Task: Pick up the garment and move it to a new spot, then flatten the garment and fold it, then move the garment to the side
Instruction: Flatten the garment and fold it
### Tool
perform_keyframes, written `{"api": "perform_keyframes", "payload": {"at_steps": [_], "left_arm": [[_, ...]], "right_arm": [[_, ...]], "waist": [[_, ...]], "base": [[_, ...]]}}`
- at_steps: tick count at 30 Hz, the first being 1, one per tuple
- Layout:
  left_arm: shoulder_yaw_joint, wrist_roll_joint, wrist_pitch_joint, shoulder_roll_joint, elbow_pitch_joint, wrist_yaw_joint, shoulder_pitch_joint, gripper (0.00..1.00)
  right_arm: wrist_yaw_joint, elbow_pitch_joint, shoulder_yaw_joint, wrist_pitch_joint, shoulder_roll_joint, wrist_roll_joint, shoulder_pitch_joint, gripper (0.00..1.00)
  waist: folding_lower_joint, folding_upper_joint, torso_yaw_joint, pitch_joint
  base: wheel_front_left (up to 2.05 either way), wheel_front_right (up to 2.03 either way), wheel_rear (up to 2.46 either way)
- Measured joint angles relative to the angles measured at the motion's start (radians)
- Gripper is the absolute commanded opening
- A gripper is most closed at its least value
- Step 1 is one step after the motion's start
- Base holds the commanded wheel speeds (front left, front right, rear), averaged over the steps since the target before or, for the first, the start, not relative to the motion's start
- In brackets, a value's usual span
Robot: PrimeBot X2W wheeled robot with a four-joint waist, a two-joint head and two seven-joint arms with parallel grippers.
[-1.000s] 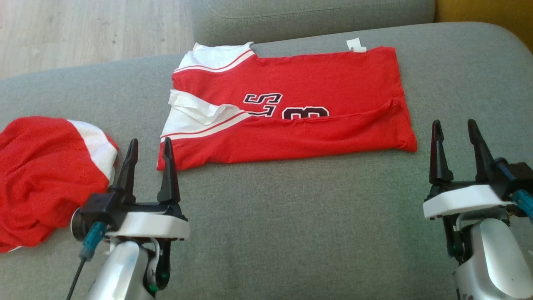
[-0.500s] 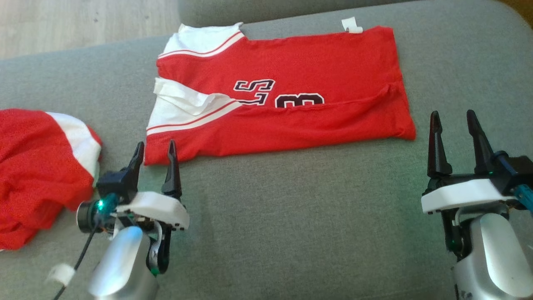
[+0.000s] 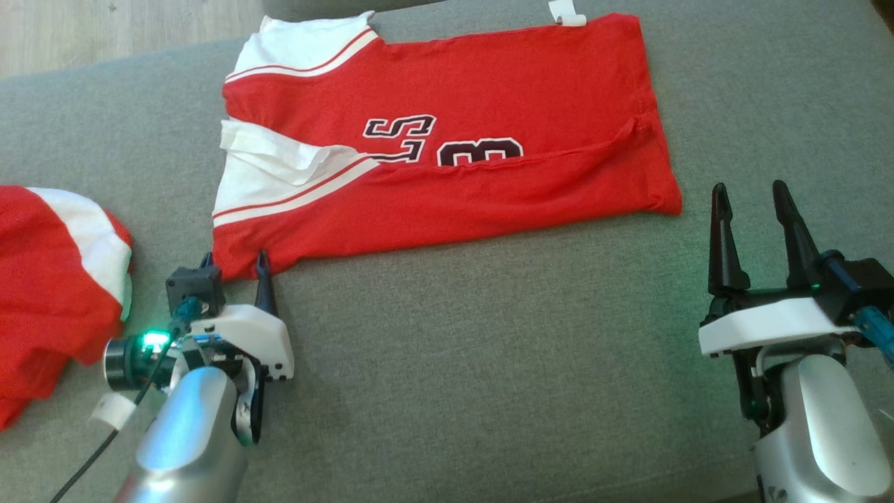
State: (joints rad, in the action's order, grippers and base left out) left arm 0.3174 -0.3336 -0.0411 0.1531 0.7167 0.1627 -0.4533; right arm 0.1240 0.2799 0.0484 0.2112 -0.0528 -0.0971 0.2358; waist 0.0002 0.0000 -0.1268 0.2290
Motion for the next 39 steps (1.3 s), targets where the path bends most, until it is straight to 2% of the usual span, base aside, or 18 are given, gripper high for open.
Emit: {"api": "perform_keyframes", "payload": {"at_steps": [4,7,8,9,10,14,22,30,36,39], "left_arm": [[0.007,-0.001,0.029,0.001,0.019,-0.008,-0.019,1.00],[0.017,-0.001,0.063,0.006,0.031,-0.034,-0.037,1.00],[0.020,-0.002,0.077,0.007,0.035,-0.046,-0.042,0.89],[0.024,-0.005,0.090,0.010,0.036,-0.056,-0.047,0.42],[0.030,-0.010,0.102,0.012,0.037,-0.066,-0.053,0.00],[0.041,-0.012,0.097,0.008,0.021,-0.082,-0.055,0.00],[0.065,-0.009,-0.063,0.003,-0.093,-0.094,-0.035,0.00],[0.105,0.018,-0.119,0.001,-0.196,-0.111,-0.031,0.00],[0.118,0.026,-0.120,0.002,-0.239,-0.110,-0.031,0.00],[0.127,0.026,-0.127,0.002,-0.245,-0.110,-0.031,0.00]], "right_arm": [[0.000,0.002,-0.001,0.001,0.000,0.000,0.001,1.00],[0.000,0.003,-0.003,0.002,0.001,-0.006,0.005,1.00],[0.000,0.004,-0.003,0.004,0.001,-0.008,0.006,1.00],[0.000,0.007,-0.003,0.007,0.001,-0.008,0.008,1.00],[0.000,0.010,-0.003,0.008,0.001,-0.008,0.011,1.00],[0.000,0.025,0.007,0.004,0.001,-0.007,0.022,1.00],[0.000,0.129,0.072,-0.101,0.002,0.045,0.044,1.00],[0.000,0.340,0.113,-0.222,0.002,-0.043,0.177,1.00],[0.000,0.531,0.145,-0.253,0.002,-0.128,0.292,1.00],[0.000,0.621,0.162,-0.250,0.001,-0.114,0.344,1.00]], "waist": [[-0.0001,0.0000,-0.004,0.009],[-0.0002,0.0000,-0.006,0.011],[-0.0002,0.0000,-0.006,0.012],[-0.0002,0.0000,-0.005,0.012],[-0.0002,0.0000,-0.005,0.011],[-0.0001,0.0000,0.004,0.005],[-0.0002,0.0000,0.045,-0.015],[-0.0001,0.0000,0.087,-0.016],[-0.0001,0.0000,0.107,0.006],[-0.0001,0.0000,0.115,0.018]], "base": [[0.00,0.00,0.00],[0.00,0.00,0.00],[0.00,0.00,0.00],[0.00,0.00,0.00],[0.00,0.00,0.00],[0.00,0.00,0.00],[0.00,0.00,0.00],[0.00,0.00,0.00],[0.00,0.00,0.00],[0.00,0.00,0.00]]}}
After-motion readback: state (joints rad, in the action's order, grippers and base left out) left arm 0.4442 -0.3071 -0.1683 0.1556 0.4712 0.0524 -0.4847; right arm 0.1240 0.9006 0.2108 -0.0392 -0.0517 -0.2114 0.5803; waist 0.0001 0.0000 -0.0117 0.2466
